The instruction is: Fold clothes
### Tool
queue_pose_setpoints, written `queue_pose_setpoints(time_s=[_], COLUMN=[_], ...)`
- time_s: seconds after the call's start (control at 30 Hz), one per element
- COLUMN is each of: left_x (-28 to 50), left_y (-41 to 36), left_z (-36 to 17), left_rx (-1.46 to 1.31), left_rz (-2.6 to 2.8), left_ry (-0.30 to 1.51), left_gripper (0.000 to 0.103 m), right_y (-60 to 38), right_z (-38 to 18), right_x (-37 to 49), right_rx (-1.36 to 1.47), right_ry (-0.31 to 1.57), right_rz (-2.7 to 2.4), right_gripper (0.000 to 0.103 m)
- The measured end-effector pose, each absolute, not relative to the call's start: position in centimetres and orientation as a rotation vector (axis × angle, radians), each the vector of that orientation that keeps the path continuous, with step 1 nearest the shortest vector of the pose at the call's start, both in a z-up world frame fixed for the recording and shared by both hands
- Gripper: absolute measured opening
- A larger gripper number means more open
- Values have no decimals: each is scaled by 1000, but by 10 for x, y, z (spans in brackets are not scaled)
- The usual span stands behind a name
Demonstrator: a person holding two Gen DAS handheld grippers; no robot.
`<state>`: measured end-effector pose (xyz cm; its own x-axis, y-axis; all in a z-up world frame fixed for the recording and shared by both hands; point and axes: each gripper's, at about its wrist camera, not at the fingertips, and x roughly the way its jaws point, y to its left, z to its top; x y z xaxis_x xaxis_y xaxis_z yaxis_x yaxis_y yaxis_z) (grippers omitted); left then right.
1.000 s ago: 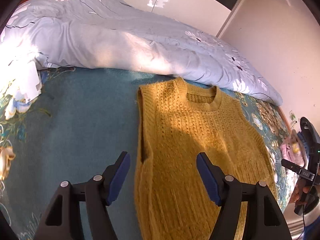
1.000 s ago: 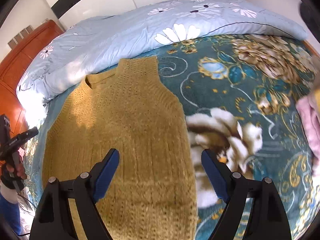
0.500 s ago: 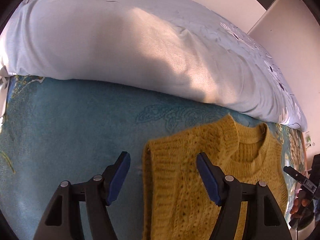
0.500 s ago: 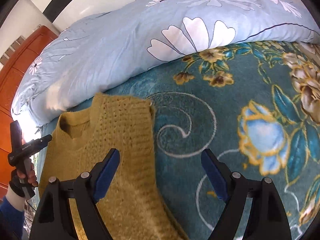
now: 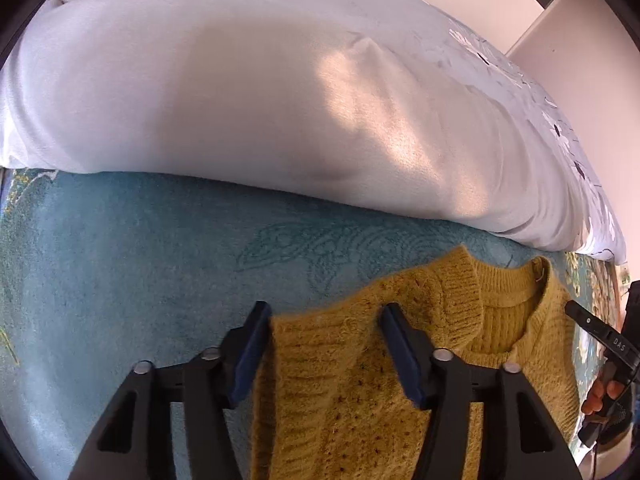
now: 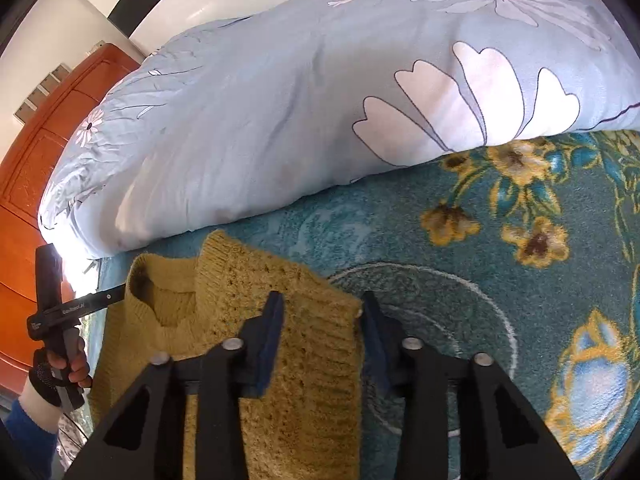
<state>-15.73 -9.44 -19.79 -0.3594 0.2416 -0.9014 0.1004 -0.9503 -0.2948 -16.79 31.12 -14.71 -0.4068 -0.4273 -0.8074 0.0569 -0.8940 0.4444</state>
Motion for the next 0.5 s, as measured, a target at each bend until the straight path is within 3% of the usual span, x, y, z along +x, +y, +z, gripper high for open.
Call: queue_pose_setpoints(time_s=[0.03,0.07,0.2,0.5], left_x=[-155,-152,-137,-72], left_y=[-96,-98,-98,-104], left_z=[-196,-193,-168,-75], left_rx=[-1715,-1699,-1597,-1240], left_rz=[2483,2490,2515,2520], left_ry=[-479,-490,-524,-582], left_gripper=[32,27,21,20], right_y=[310,308,310,312], right_z=[-147,-147,-121,-31], right_x=[-168,-167,-154,-78], right_rx=[1511,1505,1388,1115], right_ry=[-530,-539,-526,-408], right_rz=[-2349,-2345,-2387,-2491], right_gripper=[14,12,11,11])
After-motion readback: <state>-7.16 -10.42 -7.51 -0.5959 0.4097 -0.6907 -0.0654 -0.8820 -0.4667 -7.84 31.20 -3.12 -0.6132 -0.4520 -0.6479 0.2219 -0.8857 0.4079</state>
